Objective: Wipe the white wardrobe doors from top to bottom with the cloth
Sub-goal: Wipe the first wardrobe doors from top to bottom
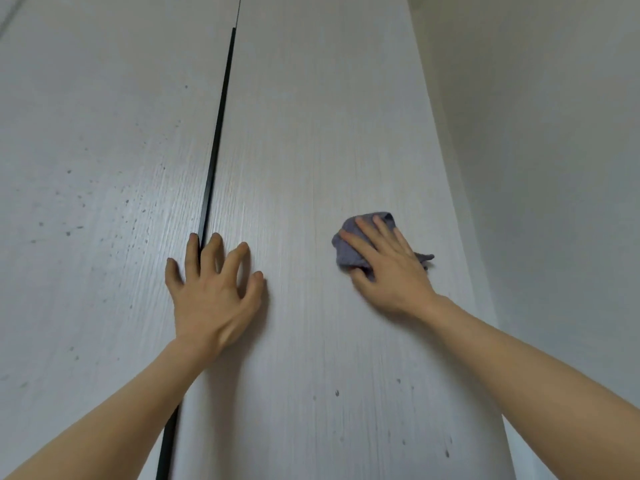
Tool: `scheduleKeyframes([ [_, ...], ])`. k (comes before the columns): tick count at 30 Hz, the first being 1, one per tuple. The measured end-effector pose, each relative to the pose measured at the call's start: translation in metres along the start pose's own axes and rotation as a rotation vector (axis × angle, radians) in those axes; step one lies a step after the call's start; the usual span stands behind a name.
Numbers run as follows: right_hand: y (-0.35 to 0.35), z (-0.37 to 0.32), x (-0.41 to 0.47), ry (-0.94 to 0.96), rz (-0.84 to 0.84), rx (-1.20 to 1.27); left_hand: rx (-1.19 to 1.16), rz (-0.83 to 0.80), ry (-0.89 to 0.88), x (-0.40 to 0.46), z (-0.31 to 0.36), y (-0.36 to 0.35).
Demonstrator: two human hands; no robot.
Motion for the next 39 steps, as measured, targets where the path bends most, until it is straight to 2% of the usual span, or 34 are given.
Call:
scheduleKeyframes([
  [3,0.008,0.015,0.039,-0.375,0.037,0.048,-0.004,-0.036,-0.018,0.001,-0.003,0.004],
  [5,0.008,0.009,0.061,-0.477,0.048,0.063,0.004,-0.052,-0.04,0.004,-0.007,0.009],
  [7,0.003,-0.011,0.073,-0.368,0.049,0.057,0.001,-0.061,-0.046,0.008,-0.01,0.015],
  [10,-0.012,-0.057,0.065,0.05,0.042,0.035,-0.007,-0.061,-0.055,0.012,-0.014,0.019],
  [12,-0.023,-0.083,0.043,0.281,-0.043,0.046,-0.033,-0.056,-0.058,0.013,-0.015,0.021],
  [14,-0.026,-0.082,0.021,0.36,-0.099,0.065,-0.09,-0.058,-0.054,0.014,-0.017,0.024],
  [16,-0.02,-0.068,0.015,0.274,-0.036,0.05,-0.14,-0.069,-0.066,0.014,-0.02,0.029],
  [18,-0.011,-0.055,0.025,0.023,0.018,0.033,-0.197,-0.078,-0.078,0.014,-0.023,0.032],
  [20,-0.006,-0.054,0.044,-0.182,-0.005,0.039,-0.227,-0.084,-0.083,0.013,-0.027,0.035],
  [21,-0.005,-0.059,0.052,-0.218,-0.026,0.051,-0.22,-0.08,-0.081,0.012,-0.03,0.035],
  [26,-0.024,-0.1,0.041,0.028,-0.053,0.016,-0.141,0.035,0.039,-0.004,-0.037,0.033],
  [30,-0.051,-0.142,-0.002,0.332,-0.097,-0.002,-0.072,0.004,0.011,-0.024,-0.046,0.024],
  [32,-0.054,-0.139,0.0,0.41,-0.083,-0.052,-0.03,-0.007,-0.015,-0.024,-0.054,0.025],
  [34,-0.048,-0.13,0.017,0.326,-0.049,-0.019,-0.011,-0.02,-0.04,-0.021,-0.059,0.029],
  [37,-0.035,-0.119,0.063,0.058,0.003,0.143,-0.044,-0.09,-0.05,-0.014,-0.066,0.037],
  [39,-0.026,-0.118,0.094,-0.043,-0.014,0.16,-0.047,-0.131,-0.064,-0.009,-0.07,0.043],
])
Point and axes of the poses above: each hand's wrist, its own x-axis towards the middle knuckle, its own y-axis out of the back of the hand, z = x × y, the point moved 1 cm from there along x, towards the middle knuckle, and after that the axes turned 10 degrees about y, right-handed, at the moved point
